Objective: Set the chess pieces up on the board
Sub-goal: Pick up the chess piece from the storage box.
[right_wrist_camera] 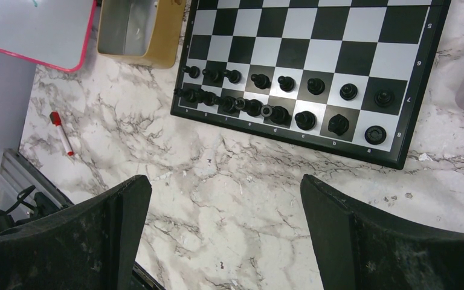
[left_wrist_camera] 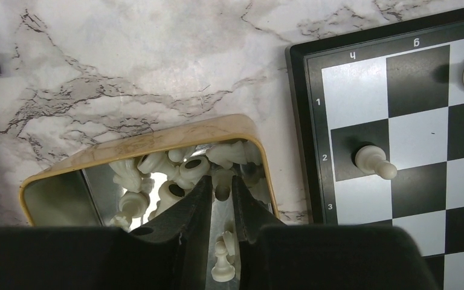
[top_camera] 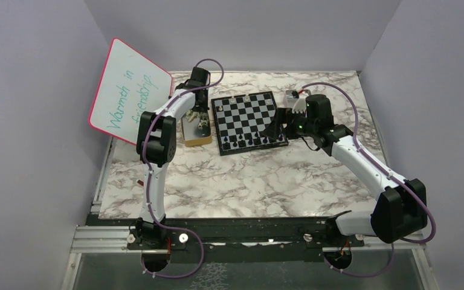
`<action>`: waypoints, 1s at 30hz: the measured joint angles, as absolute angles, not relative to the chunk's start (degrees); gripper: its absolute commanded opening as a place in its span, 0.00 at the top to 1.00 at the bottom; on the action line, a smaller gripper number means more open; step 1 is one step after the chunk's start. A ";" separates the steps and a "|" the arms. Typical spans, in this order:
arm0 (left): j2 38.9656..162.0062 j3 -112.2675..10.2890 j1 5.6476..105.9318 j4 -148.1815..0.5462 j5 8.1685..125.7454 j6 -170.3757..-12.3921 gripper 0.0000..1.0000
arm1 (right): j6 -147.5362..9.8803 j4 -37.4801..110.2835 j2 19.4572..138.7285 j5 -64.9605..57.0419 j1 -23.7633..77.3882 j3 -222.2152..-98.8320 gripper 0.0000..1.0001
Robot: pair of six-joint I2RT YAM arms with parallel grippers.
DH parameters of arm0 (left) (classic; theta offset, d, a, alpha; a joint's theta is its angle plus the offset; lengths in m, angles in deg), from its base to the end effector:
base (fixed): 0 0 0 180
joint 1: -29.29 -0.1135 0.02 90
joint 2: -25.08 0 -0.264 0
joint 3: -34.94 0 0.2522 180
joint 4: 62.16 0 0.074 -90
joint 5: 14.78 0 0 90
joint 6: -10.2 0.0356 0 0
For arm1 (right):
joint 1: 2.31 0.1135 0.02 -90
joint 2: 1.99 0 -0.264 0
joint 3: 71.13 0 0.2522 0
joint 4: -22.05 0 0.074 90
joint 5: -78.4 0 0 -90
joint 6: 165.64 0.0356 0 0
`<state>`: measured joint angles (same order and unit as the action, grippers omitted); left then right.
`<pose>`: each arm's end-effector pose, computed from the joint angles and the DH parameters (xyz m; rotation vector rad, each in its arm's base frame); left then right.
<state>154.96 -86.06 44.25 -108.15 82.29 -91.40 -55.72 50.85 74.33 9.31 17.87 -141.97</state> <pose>0.4855 -0.1252 0.1877 0.0246 2.5179 -0.0317 0.2746 0.1145 0.2855 -0.2219 2.2231 0.7884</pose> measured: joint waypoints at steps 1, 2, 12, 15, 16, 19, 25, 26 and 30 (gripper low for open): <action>155.07 -86.06 44.25 -108.17 82.11 -91.38 0.84 | -55.72 50.85 74.33 9.31 17.87 -141.97 0.00; 155.12 -86.06 44.25 -108.17 82.05 -91.40 0.85 | -55.72 50.85 74.33 9.31 17.87 -141.97 0.00; 155.18 -86.06 44.25 -108.22 81.72 -91.38 0.89 | -55.72 50.85 74.33 9.31 17.87 -141.97 0.00; 155.16 -86.06 44.25 -108.41 81.74 -91.40 0.89 | -55.72 50.85 74.30 9.31 17.87 -141.97 0.00; 155.07 -86.06 44.25 -108.52 81.74 -91.40 0.88 | -55.72 50.85 74.30 9.31 17.87 -141.97 0.00; 154.81 -86.06 44.25 -108.98 81.79 -91.51 0.89 | -55.72 50.85 74.22 9.31 17.87 -141.97 0.00; 152.91 -86.06 44.25 -109.64 82.09 -91.71 0.88 | -55.72 50.85 73.47 9.31 17.87 -141.90 0.00; 152.54 -86.06 44.25 -109.70 82.14 -91.77 0.88 | -55.72 50.85 73.36 9.31 17.87 -141.90 0.00; 150.94 -86.06 44.25 -109.94 82.14 -92.25 0.88 | -55.72 50.85 72.93 9.31 17.87 -141.75 0.00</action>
<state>150.94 -86.06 44.25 -109.94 82.14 -92.25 -55.72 50.85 72.93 9.31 17.87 -141.75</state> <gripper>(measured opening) 0.122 0.998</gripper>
